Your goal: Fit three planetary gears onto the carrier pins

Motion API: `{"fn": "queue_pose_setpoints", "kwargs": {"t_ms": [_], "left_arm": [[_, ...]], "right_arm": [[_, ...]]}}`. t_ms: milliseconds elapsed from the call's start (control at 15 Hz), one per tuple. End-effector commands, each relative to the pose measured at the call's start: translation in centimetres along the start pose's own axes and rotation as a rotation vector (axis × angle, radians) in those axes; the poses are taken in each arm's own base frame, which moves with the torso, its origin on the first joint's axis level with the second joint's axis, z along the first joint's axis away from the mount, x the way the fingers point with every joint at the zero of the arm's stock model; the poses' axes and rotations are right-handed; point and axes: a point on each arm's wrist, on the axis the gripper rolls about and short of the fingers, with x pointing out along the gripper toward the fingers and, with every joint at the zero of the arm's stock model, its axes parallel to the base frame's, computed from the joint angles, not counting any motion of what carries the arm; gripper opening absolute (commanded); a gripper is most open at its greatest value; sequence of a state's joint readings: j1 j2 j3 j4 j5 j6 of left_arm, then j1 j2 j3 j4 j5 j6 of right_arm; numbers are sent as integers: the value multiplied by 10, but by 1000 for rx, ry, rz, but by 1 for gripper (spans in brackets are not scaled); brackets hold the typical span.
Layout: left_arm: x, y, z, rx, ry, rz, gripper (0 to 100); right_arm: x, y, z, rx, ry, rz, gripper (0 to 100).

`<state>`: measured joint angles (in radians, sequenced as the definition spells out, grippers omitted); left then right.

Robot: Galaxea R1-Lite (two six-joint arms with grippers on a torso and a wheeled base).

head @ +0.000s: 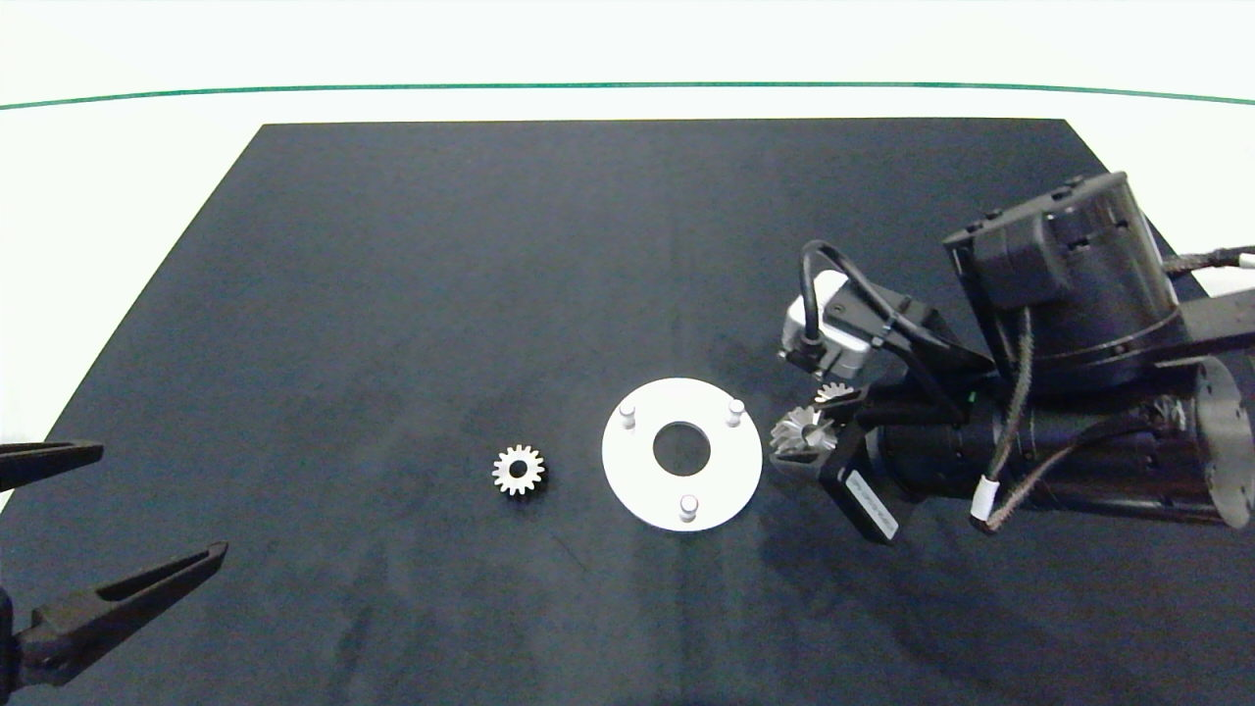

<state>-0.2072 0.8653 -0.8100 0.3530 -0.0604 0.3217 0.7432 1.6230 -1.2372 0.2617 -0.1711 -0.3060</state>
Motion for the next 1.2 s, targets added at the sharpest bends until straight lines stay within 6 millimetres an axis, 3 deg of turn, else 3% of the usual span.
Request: {"fn": "queue_pose_setpoints", "kwargs": {"t_ms": [67,400,1200], "left_arm": [[-13,1,4,2,-22,7,100],[-12,0,4,5,-19,3,100],[-12,0,5,4,-20,0,100]], "right_arm": [[28,32,25,-81,52,92,4],[54,60,22,-151,144,114,4],[60,59,31,-148,143,78,4]]}}
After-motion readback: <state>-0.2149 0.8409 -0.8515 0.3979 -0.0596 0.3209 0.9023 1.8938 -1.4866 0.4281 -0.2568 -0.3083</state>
